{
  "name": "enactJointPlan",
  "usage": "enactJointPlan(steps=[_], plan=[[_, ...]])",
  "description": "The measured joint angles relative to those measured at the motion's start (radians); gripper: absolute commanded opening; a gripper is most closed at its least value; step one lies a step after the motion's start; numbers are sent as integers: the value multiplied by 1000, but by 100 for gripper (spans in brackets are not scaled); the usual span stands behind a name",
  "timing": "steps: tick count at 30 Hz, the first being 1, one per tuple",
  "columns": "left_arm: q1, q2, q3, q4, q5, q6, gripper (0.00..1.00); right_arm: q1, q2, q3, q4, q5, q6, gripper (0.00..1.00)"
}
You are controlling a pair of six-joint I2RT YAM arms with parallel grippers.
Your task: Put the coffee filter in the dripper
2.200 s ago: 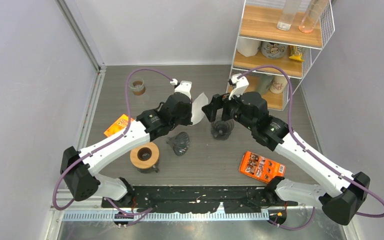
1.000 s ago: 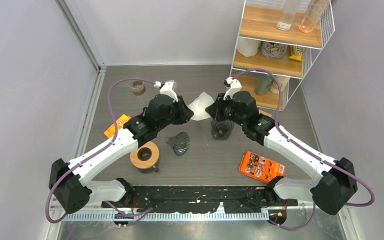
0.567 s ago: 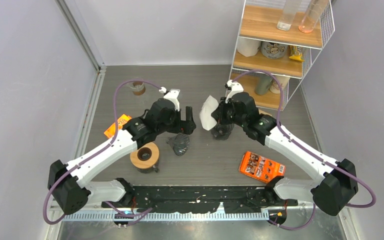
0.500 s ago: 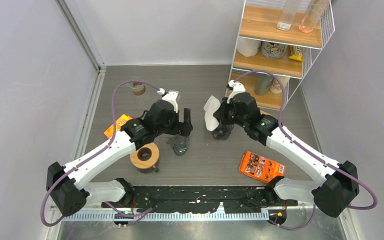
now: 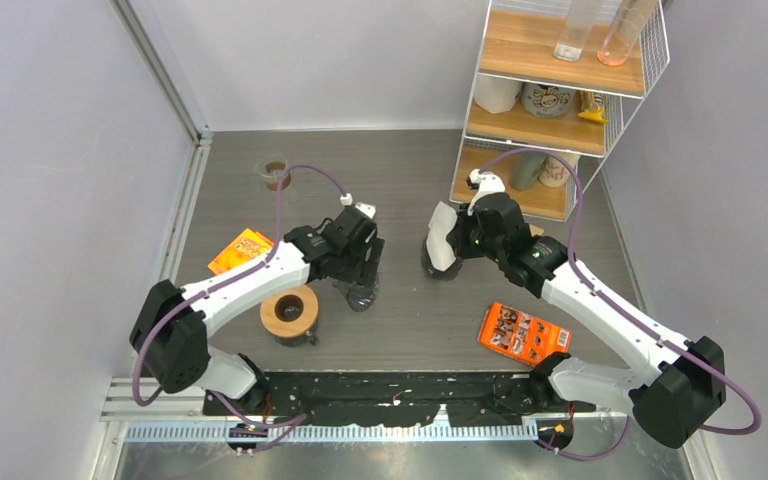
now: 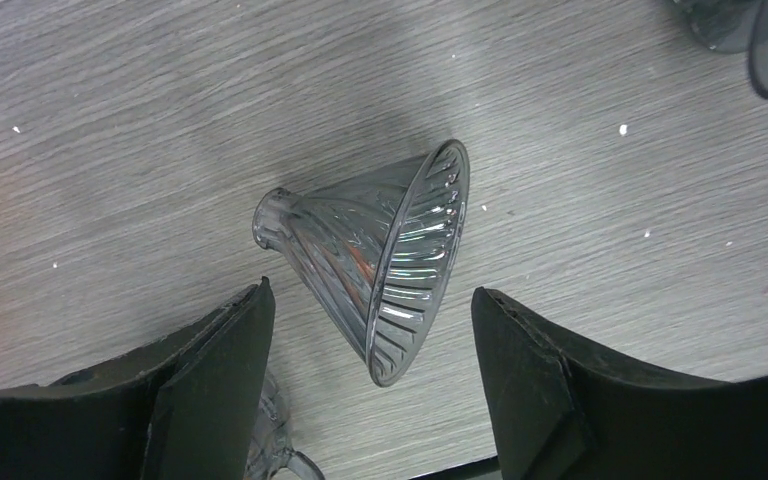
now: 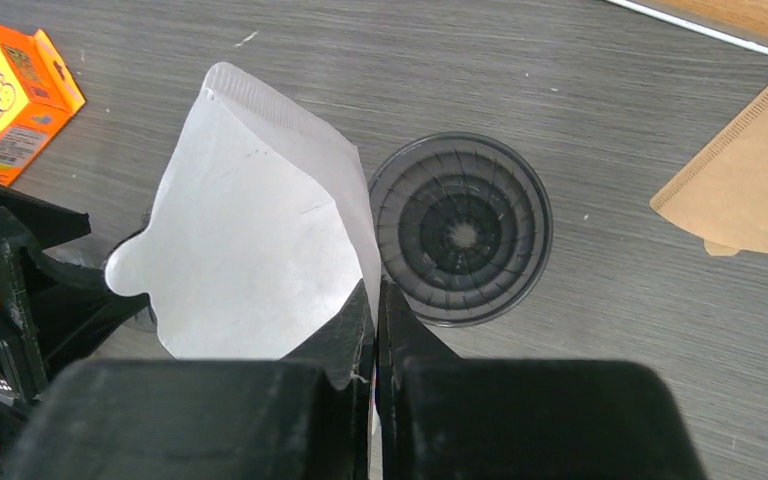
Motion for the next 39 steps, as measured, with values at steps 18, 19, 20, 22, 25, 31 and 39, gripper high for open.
enactJointPlan(steps=[18, 19, 20, 22, 25, 31, 39], plan=[[-5, 153, 61, -40, -78, 10, 28, -45, -48, -32, -13, -8, -21, 5], [-5, 163, 68, -43, -87, 10, 24, -47, -56, -33, -13, -9, -21, 5], [-5, 169, 73, -44, -95, 10, 20, -48, -61, -34, -13, -9, -21, 5], [-7, 175, 87, -53, -121, 14, 12, -50, -72, -38, -12, -11, -21, 5], [-11, 175, 100, -59, -139, 9, 0, -52, -76, -46, -12, -15, -21, 5], [-19, 168, 100, -72, -141, 10, 0, -58, -78, -54, -13, -23, -21, 5], [-13, -56, 96, -75, -119, 3, 0, -64, -136, -88, -4, -35, -34, 5]])
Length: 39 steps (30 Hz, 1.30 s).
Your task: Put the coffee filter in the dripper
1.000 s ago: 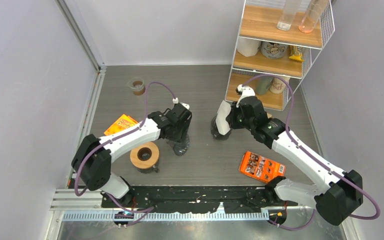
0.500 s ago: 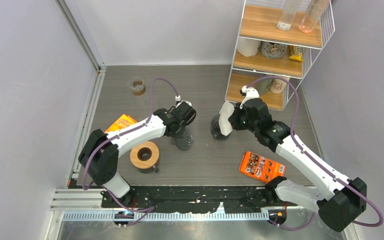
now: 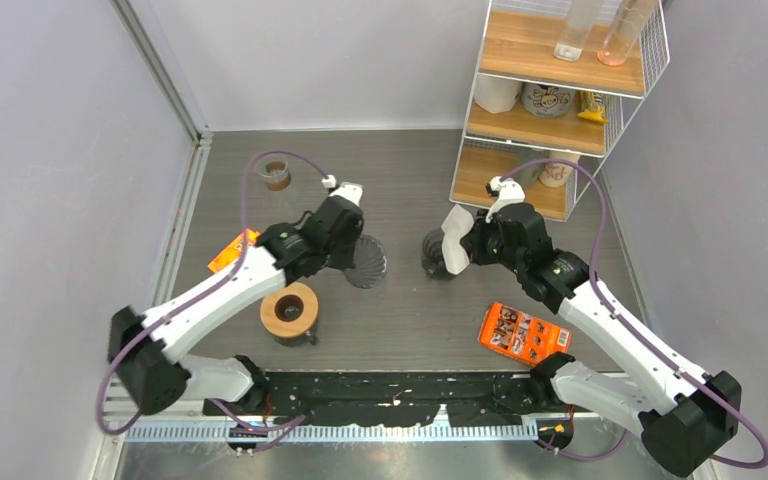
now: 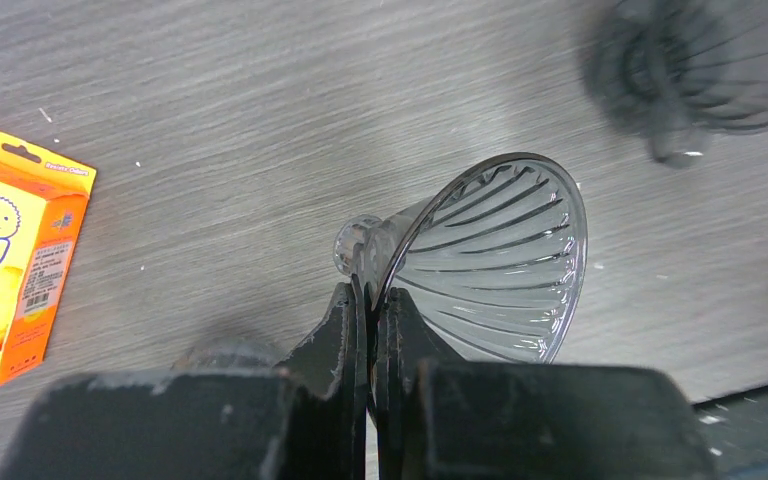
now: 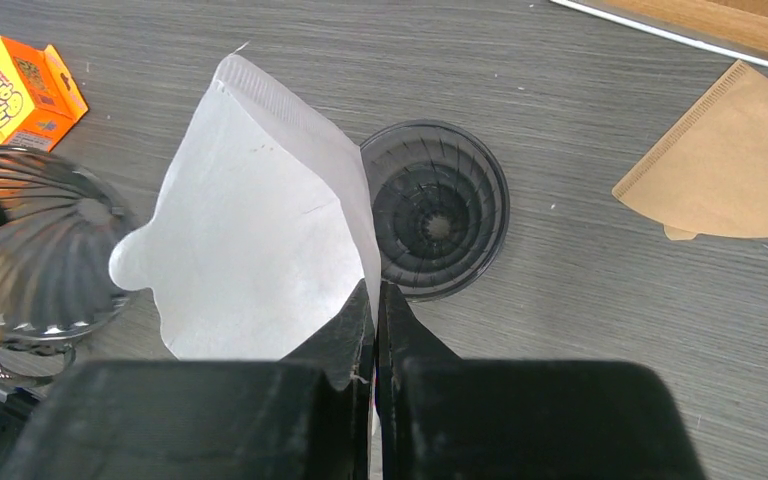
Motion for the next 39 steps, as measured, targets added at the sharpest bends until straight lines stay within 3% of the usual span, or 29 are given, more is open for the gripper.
enactJointPlan(steps=[11, 21, 29, 39], plan=[[133, -501, -123, -132, 69, -117, 0, -19, -35, -19, 27, -11, -17, 5], [193, -751, -254, -301, 61, -253, 0, -36, -6, -46, 47, -49, -23, 5], [214, -810, -258, -394, 63, -318, 0, -39, -1, -47, 60, -71, -24, 5], [265, -813, -356, -357, 86, -378, 0, -39, 3, -47, 65, -101, -24, 5]])
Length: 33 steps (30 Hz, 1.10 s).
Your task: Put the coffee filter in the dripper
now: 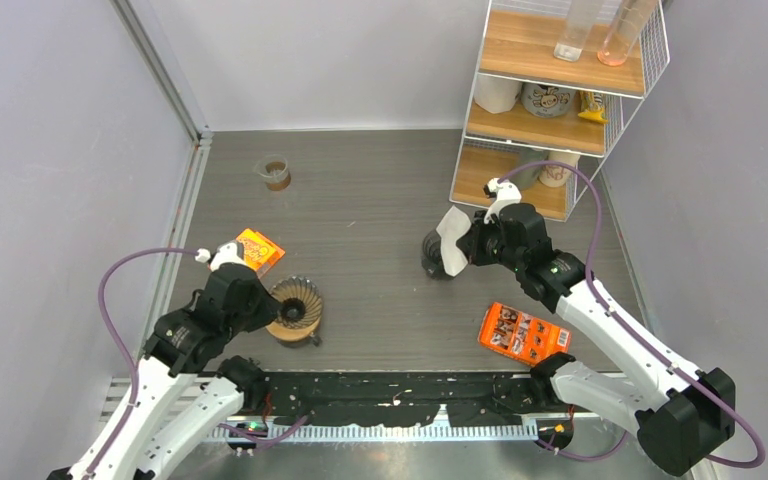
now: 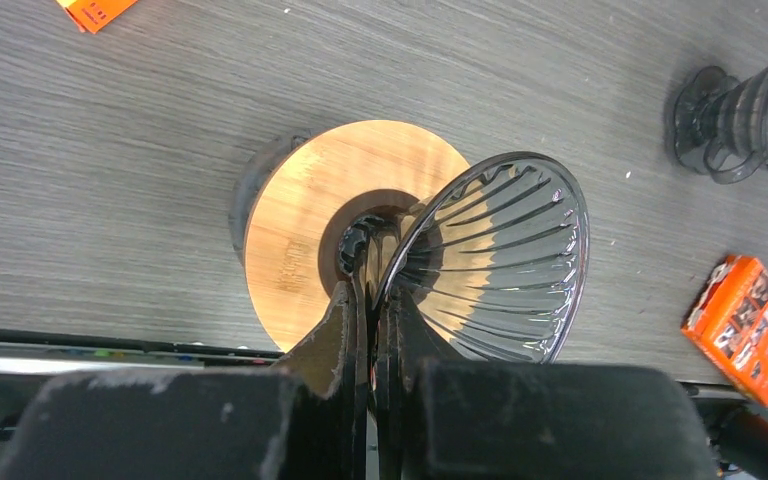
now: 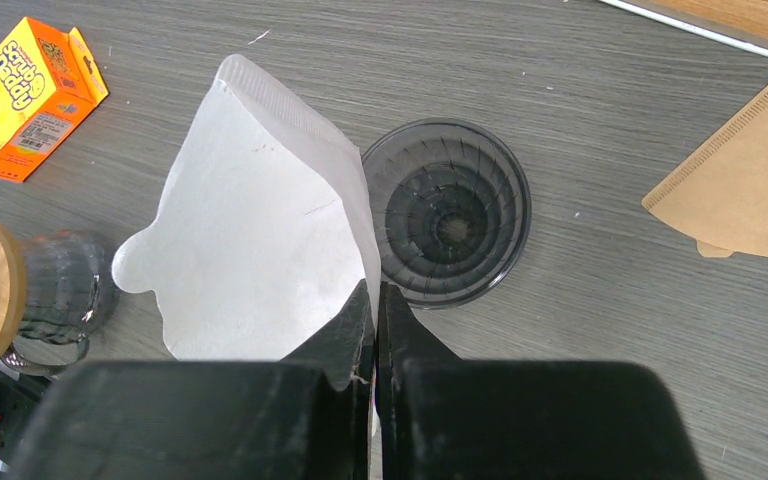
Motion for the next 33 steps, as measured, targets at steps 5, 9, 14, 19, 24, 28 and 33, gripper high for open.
enactJointPlan(steps=[5, 9, 14, 19, 24, 28, 33], plan=[[36, -20, -55, 90, 47, -19, 0, 0, 0, 0, 4, -2, 0, 5], [66, -21, -121, 220, 131, -34, 0, -1, 0, 0, 3, -3, 0, 5], [76, 46, -138, 319, 201, -31, 0, -5, 0, 0, 4, -3, 0, 5], [80, 138, -102, 333, 224, -25, 0, -5, 0, 0, 2, -3, 0, 5], [80, 211, -74, 341, 241, -22, 0, -5, 0, -4, 2, 0, -1, 5], [80, 257, -55, 343, 246, -24, 0, -5, 0, -10, 2, 2, -2, 5], [81, 268, -79, 377, 262, -35, 0, -5, 0, -11, 2, 4, -5, 5]])
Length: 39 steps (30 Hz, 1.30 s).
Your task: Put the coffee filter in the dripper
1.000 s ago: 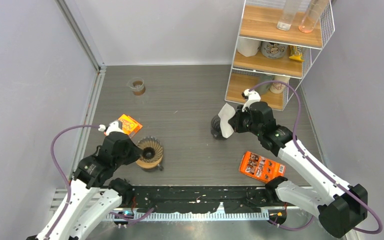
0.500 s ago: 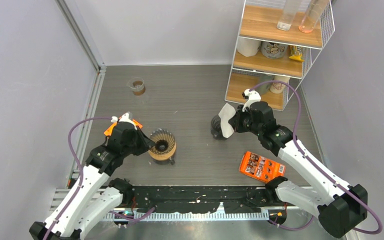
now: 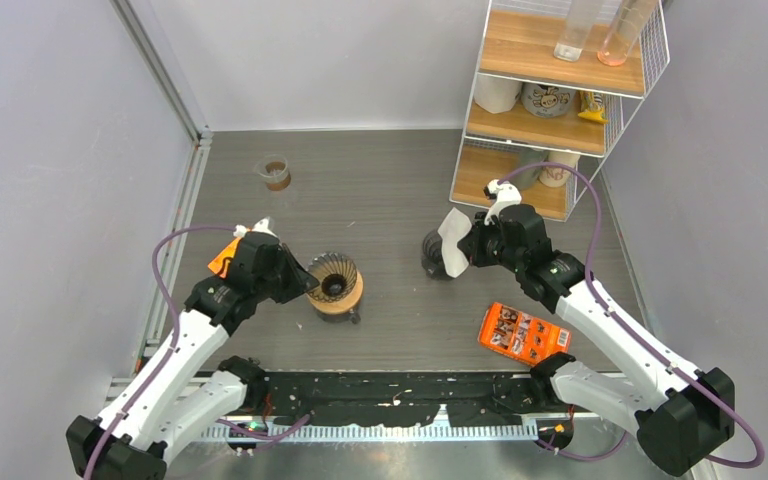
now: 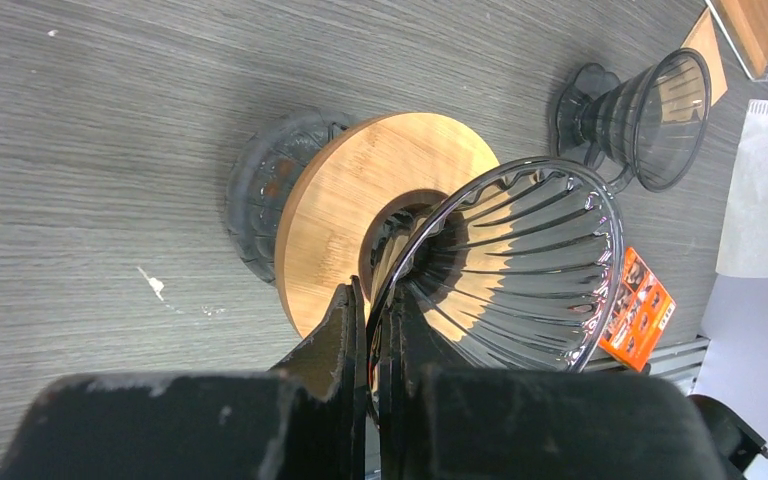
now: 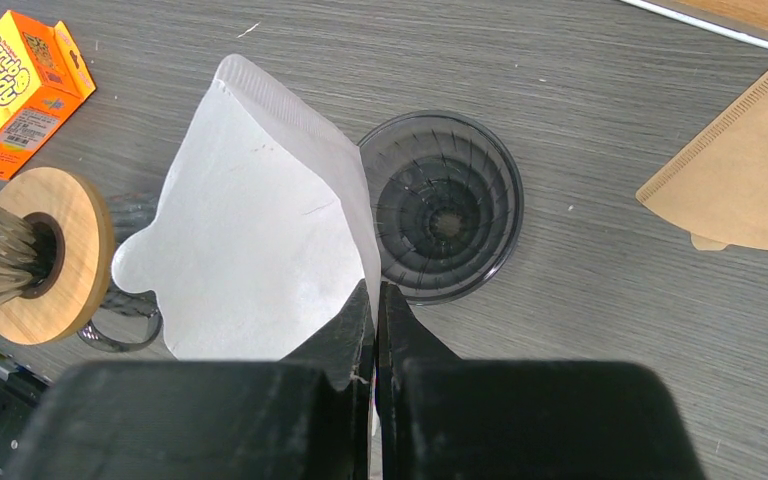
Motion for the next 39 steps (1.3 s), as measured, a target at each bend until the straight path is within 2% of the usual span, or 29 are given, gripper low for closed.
enactJointPlan(steps=[7, 8, 11, 12, 15, 22, 24, 28, 33, 39], plan=[[1, 23, 2, 26, 21, 1, 0, 0, 0, 0, 0, 0, 0, 5], [1, 23, 6, 21, 21, 4, 4, 0, 0, 0, 0, 0, 0, 5], [1, 23, 32, -24, 19, 27, 33, 0, 0, 0, 0, 0, 0, 5], [1, 25, 43, -47, 14, 42, 40, 0, 0, 0, 0, 0, 0, 5], [1, 30, 51, -136, 16, 77, 52, 0, 0, 0, 0, 0, 0, 5], [1, 22, 50, -211, 27, 96, 66, 0, -13, 1, -6, 0, 0, 5], [1, -3, 50, -214, 28, 99, 81, 0, -14, 3, -8, 0, 0, 5], [1, -42, 58, -215, 20, 105, 99, 0, -16, 10, -13, -2, 0, 5], [1, -50, 103, -216, -11, 114, 100, 0, -13, 39, -16, -32, 0, 5], [1, -90, 150, -196, -54, 135, 100, 23, 32, 142, -20, -138, 2, 5]])
